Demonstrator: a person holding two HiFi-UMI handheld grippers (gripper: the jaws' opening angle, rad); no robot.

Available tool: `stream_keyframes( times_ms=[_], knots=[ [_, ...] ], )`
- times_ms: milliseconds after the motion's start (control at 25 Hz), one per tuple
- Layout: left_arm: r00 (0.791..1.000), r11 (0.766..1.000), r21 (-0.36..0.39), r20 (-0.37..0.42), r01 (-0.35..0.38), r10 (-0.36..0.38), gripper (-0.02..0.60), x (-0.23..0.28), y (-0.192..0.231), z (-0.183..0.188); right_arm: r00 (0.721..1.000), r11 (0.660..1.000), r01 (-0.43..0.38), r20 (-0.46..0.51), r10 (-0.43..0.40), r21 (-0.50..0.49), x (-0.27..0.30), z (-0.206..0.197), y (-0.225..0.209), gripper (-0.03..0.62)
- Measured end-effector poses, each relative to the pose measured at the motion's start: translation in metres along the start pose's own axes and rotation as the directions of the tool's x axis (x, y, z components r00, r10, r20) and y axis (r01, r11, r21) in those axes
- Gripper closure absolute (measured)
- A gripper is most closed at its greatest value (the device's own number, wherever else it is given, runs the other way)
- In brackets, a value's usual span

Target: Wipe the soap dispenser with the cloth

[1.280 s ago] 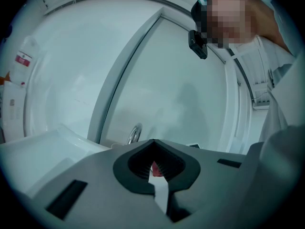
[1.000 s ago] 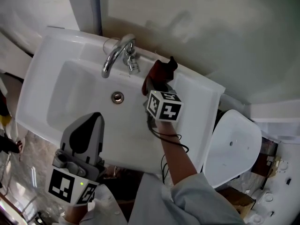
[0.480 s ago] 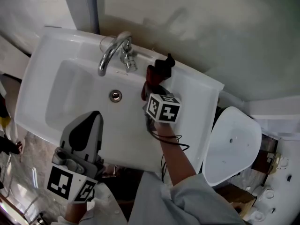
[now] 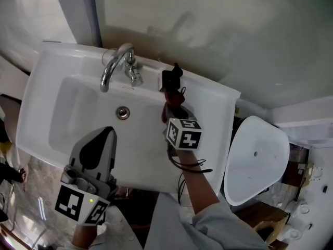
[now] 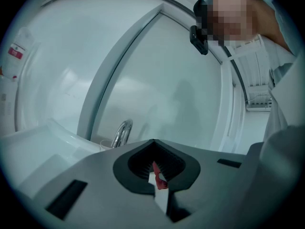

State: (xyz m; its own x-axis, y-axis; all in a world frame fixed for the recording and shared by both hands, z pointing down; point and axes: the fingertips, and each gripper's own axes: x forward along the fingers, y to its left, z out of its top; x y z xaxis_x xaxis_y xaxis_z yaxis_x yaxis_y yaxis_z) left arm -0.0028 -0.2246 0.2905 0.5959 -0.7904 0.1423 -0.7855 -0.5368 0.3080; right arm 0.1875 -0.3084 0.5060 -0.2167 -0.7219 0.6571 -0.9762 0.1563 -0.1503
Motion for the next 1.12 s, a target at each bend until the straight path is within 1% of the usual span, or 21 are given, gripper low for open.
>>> stream_keyframes(
  times_ms=[200,360,520,640,720,880,1040,1120],
  knots=[
    [1.0,1.0,0.006,0.002,0.027,-0.027,0.584,0.006,-0.009,0.002,0.994,0.997,0.06,0.09,-0.055,-0.058,-0.028,0.035,-0.016,0.539],
    [0.999,0.999,0.015,-0.001,0.043,-0.043,0.584,0.009,-0.013,0.001,0.982,0.981,0.12,0.163,-0.096,-0.15,-0.041,0.067,-0.022,0.539],
    [0.998,0.998,0.035,-0.008,0.057,-0.057,0.584,0.009,-0.022,0.0,0.972,0.954,0.163,0.208,-0.112,-0.251,-0.045,0.093,-0.024,0.539],
    [0.998,0.998,0.038,-0.009,0.056,-0.055,0.584,0.007,-0.024,0.0,0.965,0.922,0.198,0.233,-0.123,-0.332,-0.044,0.111,-0.023,0.539],
    [0.999,0.998,0.039,-0.009,0.051,-0.051,0.584,0.007,-0.024,0.0,0.963,0.904,0.206,0.241,-0.119,-0.376,-0.042,0.121,-0.019,0.539],
    [0.999,0.998,0.04,-0.013,0.041,-0.04,0.584,0.006,-0.024,0.0,0.965,0.879,0.209,0.237,-0.114,-0.429,-0.032,0.126,-0.016,0.539],
    [0.999,0.999,0.039,-0.016,0.033,-0.032,0.584,0.006,-0.022,-0.002,0.969,0.843,0.218,0.21,-0.128,-0.492,-0.024,0.117,-0.014,0.539],
    [0.999,0.999,0.039,-0.022,0.031,-0.03,0.584,0.006,-0.022,-0.003,0.968,0.826,0.226,0.214,-0.132,-0.516,-0.023,0.114,-0.012,0.539]
  ],
)
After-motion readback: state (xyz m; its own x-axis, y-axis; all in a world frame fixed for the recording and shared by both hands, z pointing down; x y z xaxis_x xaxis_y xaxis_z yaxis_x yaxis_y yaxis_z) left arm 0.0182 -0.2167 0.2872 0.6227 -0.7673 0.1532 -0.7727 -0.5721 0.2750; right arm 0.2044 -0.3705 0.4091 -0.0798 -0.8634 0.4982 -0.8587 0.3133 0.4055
